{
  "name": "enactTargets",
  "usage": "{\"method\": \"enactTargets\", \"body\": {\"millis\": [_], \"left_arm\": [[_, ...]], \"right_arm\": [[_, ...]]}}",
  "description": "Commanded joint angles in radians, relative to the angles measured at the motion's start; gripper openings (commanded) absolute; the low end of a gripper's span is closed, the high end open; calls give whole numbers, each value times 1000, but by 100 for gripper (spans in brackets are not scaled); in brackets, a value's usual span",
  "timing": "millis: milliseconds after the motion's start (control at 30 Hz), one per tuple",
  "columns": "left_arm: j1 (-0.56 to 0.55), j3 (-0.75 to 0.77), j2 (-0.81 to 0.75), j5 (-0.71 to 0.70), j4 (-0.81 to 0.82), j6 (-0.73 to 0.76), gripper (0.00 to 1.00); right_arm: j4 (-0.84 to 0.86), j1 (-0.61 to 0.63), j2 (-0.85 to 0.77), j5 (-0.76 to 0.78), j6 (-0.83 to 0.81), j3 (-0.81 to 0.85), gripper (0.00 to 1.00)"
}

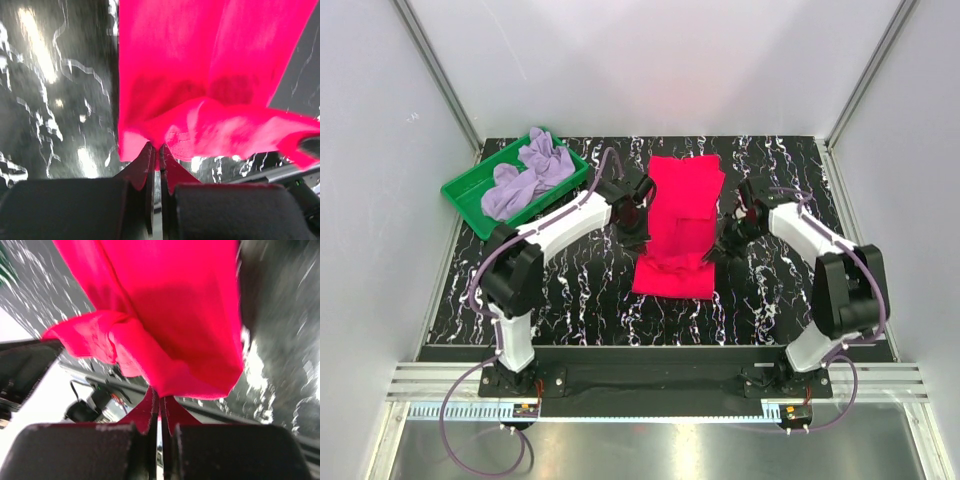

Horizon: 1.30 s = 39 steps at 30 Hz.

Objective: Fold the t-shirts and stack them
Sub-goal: Fold the tshirt

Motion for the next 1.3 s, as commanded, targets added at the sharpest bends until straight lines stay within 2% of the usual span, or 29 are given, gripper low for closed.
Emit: {"method": "enactTargets", "body": {"millis": [0,167,367,700,967,1100,1133,1167,1267], "left_arm": [[43,88,51,53,-3,70,3],[82,117,104,110,71,59,2],[96,221,176,137,67,52,1],[117,312,249,160,73,38,2],[134,361,300,185,80,21,3],[143,357,302,173,88,13,6],[148,357,305,174,93,10,10],[151,360,305,171,93,9,22],[168,392,315,145,83,13,37]], "right_arm": [[-47,-56,91,-1,-93,107,0],[-59,-91,217,-35,-128,221,0],[-65,-109,308,-67,-145,290,0],[-33,-143,365,-94,-153,299,0],[-39,-158,429,-116,-160,373,1],[-64,-166,458,-127,-165,426,10],[-67,-171,464,-125,-165,448,15],[-71,-174,475,-125,-165,460,26],[-87,-194,503,-119,-154,517,41]]}}
